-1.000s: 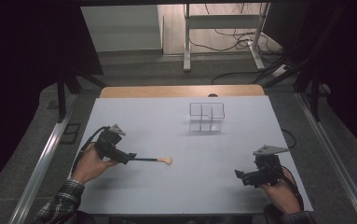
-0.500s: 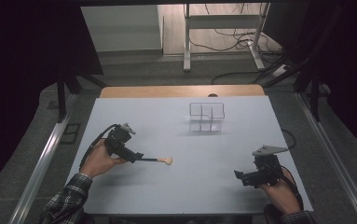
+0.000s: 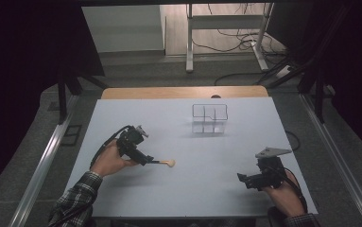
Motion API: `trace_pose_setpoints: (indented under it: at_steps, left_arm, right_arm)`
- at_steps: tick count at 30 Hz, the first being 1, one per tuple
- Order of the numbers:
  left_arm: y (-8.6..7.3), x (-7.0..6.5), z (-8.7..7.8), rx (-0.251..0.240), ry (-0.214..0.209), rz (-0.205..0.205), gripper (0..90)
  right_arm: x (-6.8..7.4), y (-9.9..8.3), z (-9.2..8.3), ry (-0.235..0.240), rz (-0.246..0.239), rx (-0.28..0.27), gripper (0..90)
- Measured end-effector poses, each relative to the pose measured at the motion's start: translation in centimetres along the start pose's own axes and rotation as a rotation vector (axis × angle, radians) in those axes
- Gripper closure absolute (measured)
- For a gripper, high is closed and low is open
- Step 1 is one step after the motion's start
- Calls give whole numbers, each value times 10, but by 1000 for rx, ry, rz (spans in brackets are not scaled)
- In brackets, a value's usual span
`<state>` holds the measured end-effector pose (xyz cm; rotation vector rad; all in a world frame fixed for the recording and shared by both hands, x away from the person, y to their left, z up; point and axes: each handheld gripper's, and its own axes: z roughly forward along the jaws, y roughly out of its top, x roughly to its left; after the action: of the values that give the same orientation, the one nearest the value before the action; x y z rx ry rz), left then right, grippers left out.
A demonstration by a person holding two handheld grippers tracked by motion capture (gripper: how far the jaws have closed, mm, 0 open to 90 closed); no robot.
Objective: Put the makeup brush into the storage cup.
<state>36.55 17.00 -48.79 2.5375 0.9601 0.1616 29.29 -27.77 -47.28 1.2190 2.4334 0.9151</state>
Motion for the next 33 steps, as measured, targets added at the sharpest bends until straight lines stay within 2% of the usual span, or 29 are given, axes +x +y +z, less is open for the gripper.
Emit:
trace_pose_setpoints:
  at_steps: [7,19,25,26,33]
  left_arm:
    - [6,-3,4,2,-2,14,25]
    - [-3,-1,18,27,-33,28,93]
    - [-6,-2,23,34,-40,40,166]
    - [-7,-2,24,49,-45,56,177]
    - [-10,-5,29,61,-55,75,261]
  right_arm:
    - [0,0,0,2,0,3,3]
    - [0,0,1,6,-5,10,8]
    - [0,0,1,8,-9,14,13]
    - [1,0,1,9,-10,15,14]
    - [1,0,1,12,-15,18,18]
